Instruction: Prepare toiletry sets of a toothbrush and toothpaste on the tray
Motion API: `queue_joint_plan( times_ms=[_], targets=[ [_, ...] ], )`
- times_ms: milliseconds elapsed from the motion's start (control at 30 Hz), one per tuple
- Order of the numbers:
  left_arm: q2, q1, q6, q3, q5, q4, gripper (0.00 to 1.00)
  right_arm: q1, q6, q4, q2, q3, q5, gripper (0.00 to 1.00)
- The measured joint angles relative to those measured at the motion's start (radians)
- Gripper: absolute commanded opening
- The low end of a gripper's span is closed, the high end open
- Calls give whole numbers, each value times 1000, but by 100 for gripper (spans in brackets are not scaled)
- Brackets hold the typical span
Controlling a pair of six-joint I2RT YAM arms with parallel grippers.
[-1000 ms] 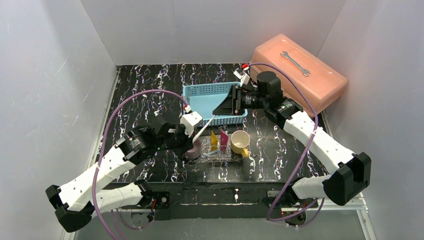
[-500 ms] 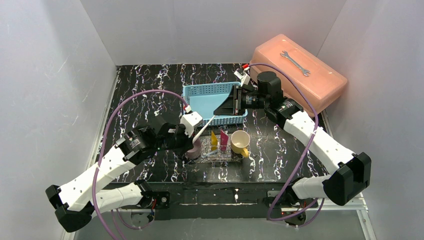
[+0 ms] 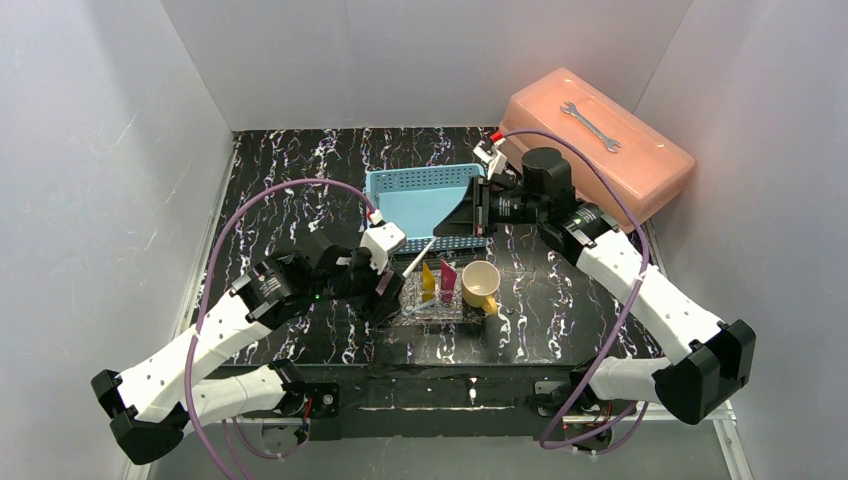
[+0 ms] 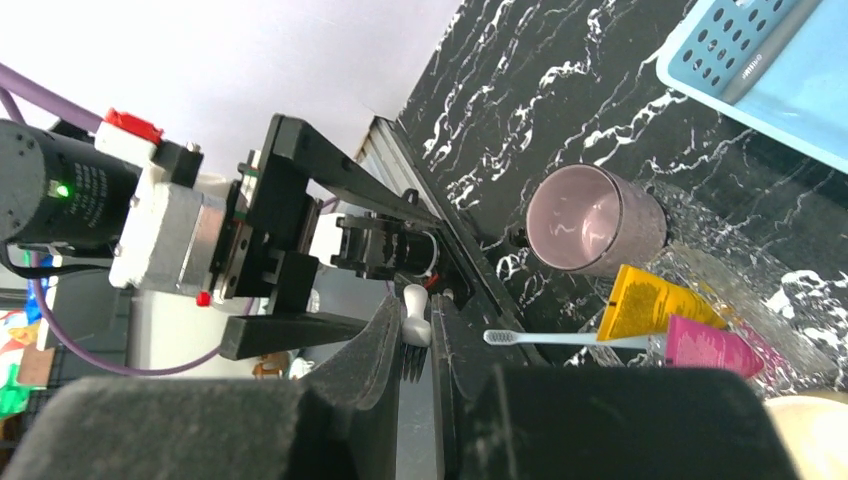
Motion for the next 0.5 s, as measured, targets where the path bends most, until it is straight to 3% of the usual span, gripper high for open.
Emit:
queue_joint_plan(
  times_ms=[233,500],
  targets=[
    [-19,0,-34,0,31,28,97,0,-109,-136,-40,9,29,1],
    [-61,0,-73,0,45,59,98,0,-251,-321,-113,46,64,1]
  ],
)
